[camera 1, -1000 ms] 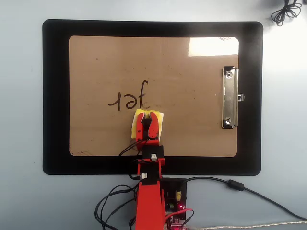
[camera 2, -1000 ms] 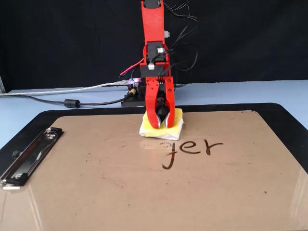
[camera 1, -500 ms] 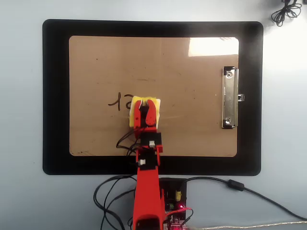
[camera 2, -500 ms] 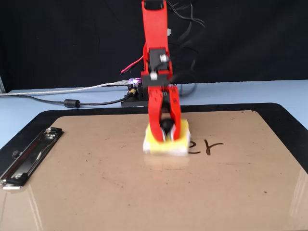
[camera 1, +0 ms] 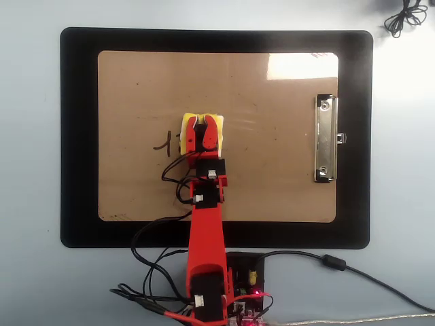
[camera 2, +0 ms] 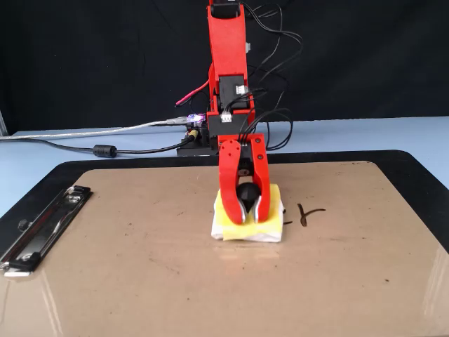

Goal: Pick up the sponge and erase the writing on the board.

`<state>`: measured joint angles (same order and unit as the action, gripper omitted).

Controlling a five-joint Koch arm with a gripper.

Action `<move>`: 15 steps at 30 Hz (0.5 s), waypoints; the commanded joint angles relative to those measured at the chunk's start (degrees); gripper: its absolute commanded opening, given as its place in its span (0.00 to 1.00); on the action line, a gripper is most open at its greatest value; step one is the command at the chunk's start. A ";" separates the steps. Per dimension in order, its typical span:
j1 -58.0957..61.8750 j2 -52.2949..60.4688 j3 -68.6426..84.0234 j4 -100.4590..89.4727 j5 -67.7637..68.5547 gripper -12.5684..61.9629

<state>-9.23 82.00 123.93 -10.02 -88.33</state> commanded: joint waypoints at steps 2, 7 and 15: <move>-1.32 7.56 7.47 0.09 -1.05 0.06; -6.24 26.72 24.26 0.18 -1.05 0.06; -11.25 11.07 11.69 -0.97 -1.85 0.06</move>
<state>-19.78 96.15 137.64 -8.88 -88.24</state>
